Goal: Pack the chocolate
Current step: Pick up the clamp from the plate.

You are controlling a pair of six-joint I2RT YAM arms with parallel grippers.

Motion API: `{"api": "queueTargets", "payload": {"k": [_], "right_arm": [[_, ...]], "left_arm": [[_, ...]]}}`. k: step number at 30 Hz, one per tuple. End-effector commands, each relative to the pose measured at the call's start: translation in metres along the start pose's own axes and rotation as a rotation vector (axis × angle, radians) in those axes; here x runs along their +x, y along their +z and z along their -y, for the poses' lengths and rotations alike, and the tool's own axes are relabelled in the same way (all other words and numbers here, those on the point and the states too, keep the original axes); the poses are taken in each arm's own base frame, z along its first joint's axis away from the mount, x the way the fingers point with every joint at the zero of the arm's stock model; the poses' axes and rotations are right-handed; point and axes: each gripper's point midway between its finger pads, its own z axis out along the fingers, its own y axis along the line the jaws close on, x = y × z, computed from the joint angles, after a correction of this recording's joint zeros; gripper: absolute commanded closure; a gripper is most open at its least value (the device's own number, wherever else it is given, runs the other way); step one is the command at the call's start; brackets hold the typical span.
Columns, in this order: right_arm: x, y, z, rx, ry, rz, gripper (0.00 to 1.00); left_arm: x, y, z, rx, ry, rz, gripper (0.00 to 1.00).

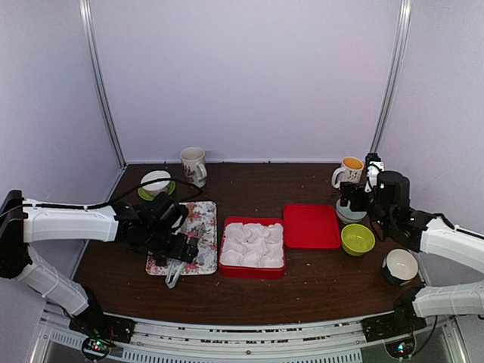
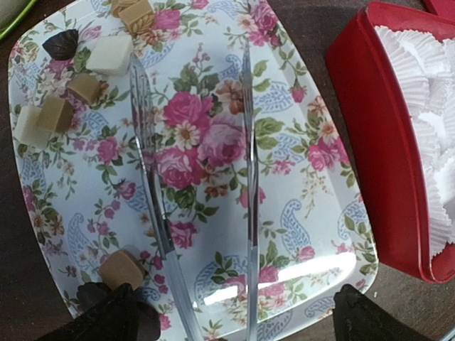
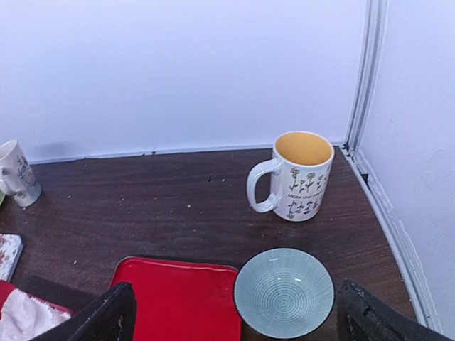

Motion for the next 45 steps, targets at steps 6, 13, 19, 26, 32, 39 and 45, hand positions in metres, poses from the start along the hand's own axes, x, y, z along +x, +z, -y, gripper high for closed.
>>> {"api": "queueTargets", "payload": {"k": [6,13,19,26,32,39,45], "right_arm": [[-0.012,-0.017,0.028,0.078,-0.068,0.253,0.0],[0.001,0.003,0.053,0.194,-0.116,0.176,0.0],[-0.003,0.001,0.082,0.244,-0.089,0.25,0.01],[0.007,0.009,0.094,0.233,-0.077,0.277,0.02],[0.017,0.008,0.102,0.251,-0.093,0.344,0.02],[0.028,0.015,0.106,0.246,-0.076,0.341,0.03],[0.032,0.022,0.114,0.263,-0.048,0.329,0.03]], "left_arm": [[0.0,0.022,-0.002,-0.023,0.002,0.023,0.04],[0.01,0.033,-0.003,-0.025,0.018,-0.005,0.07],[0.016,0.039,0.0,0.006,0.012,-0.001,0.09],[0.019,0.047,-0.002,0.001,0.014,-0.003,0.14],[0.018,0.05,0.0,0.016,0.015,0.018,0.2],[0.017,0.054,0.0,0.013,0.02,0.03,0.32],[0.022,0.055,-0.007,-0.021,0.006,0.012,0.42]]}}
